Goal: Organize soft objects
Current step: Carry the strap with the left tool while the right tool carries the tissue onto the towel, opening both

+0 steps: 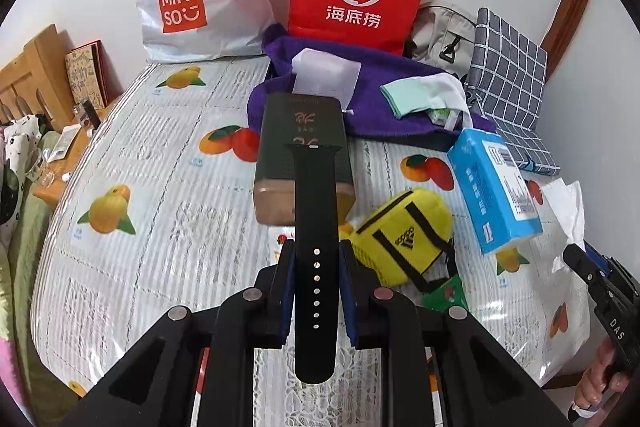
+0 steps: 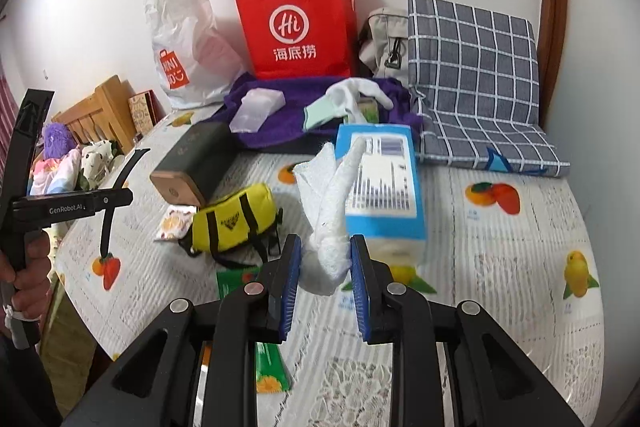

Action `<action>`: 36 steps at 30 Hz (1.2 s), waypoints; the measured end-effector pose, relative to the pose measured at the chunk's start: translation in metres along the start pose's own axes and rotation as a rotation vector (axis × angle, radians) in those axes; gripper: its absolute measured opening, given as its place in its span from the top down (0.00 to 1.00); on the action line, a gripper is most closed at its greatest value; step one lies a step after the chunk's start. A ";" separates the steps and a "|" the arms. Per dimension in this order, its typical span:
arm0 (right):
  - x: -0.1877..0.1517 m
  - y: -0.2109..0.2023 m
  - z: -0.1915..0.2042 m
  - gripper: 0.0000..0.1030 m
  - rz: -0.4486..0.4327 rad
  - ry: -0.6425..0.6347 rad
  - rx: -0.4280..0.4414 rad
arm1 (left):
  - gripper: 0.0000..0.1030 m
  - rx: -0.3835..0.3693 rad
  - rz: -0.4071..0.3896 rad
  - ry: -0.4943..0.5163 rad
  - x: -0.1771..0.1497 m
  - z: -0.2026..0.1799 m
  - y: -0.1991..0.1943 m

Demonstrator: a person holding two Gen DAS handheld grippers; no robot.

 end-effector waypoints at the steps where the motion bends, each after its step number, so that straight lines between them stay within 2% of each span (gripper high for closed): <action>1: 0.003 0.001 0.000 0.76 -0.004 0.003 0.002 | 0.81 0.001 0.001 0.001 0.003 0.001 0.001; 14: 0.054 0.007 -0.004 0.76 -0.044 0.006 -0.016 | 0.81 0.022 -0.028 -0.001 0.044 0.008 0.003; 20: 0.084 0.014 -0.003 0.76 -0.070 0.007 0.021 | 0.81 0.033 -0.043 0.018 0.068 0.002 0.008; 27: 0.114 0.040 -0.008 0.76 -0.066 -0.005 0.033 | 0.81 0.050 -0.035 0.024 0.094 -0.003 0.026; 36: 0.150 0.072 -0.033 0.76 -0.075 0.014 0.018 | 0.81 0.076 -0.018 0.034 0.125 -0.013 0.054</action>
Point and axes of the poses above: each gripper's, at about its wrist camera, not at the fingertips, and y roughly the way its jaws point, z to its left, x to its top, the point moved 9 cm from there along y, roughly the way its jaws point, and after that the axes turned 13 degrees about x, right-handed, at the moved point
